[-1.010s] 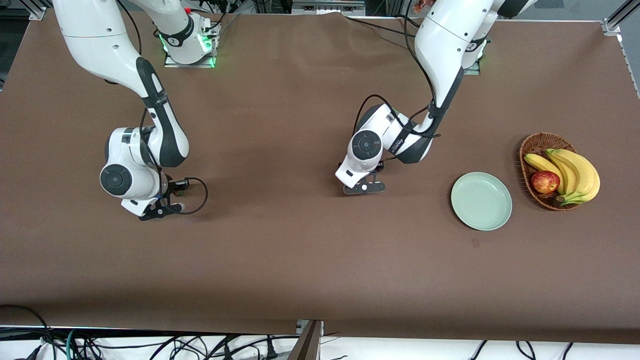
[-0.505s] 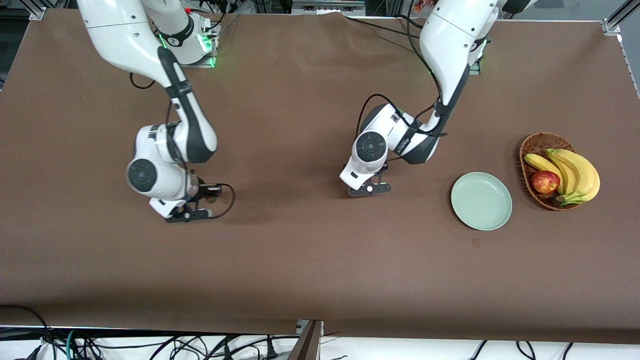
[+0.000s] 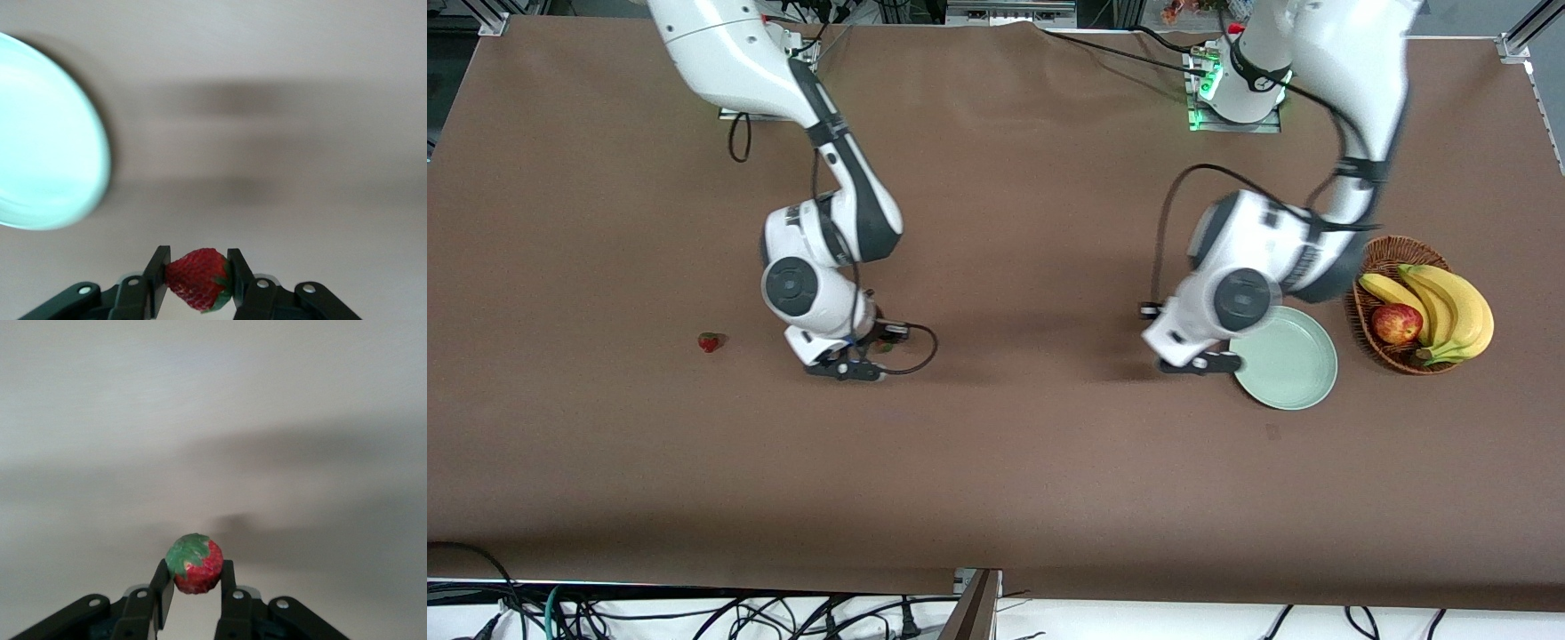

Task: Collect all strawberries into plate
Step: 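Carry the strawberry to the plate while the right gripper lifts another, then release the strawberry on the plate while the right gripper sets another midtable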

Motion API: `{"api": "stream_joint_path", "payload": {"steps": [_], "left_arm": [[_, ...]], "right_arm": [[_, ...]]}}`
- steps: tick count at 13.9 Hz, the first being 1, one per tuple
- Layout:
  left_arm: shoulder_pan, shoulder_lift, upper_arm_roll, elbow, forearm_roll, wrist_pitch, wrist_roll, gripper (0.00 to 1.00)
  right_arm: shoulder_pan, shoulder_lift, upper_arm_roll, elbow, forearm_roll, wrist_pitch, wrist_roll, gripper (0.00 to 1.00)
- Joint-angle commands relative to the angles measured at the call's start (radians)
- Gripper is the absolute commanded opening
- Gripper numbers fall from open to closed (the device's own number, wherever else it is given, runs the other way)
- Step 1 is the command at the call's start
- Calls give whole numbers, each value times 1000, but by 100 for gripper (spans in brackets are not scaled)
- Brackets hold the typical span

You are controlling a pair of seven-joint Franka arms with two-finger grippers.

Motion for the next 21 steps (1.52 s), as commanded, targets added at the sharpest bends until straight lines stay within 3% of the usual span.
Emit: {"api": "stream_joint_path", "payload": {"steps": [1, 6, 9, 11, 12, 13, 14, 17, 20, 21], "left_arm": [[86, 3, 14, -13, 80, 19, 166, 0], [185, 87, 14, -10, 105, 114, 339, 0], [197, 129, 14, -18, 102, 142, 358, 7], [225, 144, 11, -20, 92, 150, 359, 45], [225, 147, 11, -18, 90, 150, 358, 67], [225, 147, 11, -18, 89, 150, 356, 100], [225, 147, 11, -16, 89, 150, 356, 100], [225, 128, 6, -9, 89, 133, 355, 100], [209, 71, -8, -1, 87, 79, 346, 100], [212, 54, -49, -1, 87, 70, 343, 100]], "right_arm": [[119, 108, -12, 133, 34, 101, 206, 9], [251, 291, -10, 355, 35, 294, 435, 9], [266, 377, 51, 450, 34, 393, 487, 10], [268, 406, 81, 454, 34, 446, 489, 10], [268, 414, 95, 454, 34, 463, 489, 22], [269, 414, 98, 454, 28, 465, 487, 87], [272, 410, 94, 454, 26, 465, 483, 100], [219, 367, 80, 458, 25, 397, 464, 100], [97, 250, 83, 458, 26, 123, 296, 100], [50, 220, 83, 458, 25, 20, 203, 100]]}}
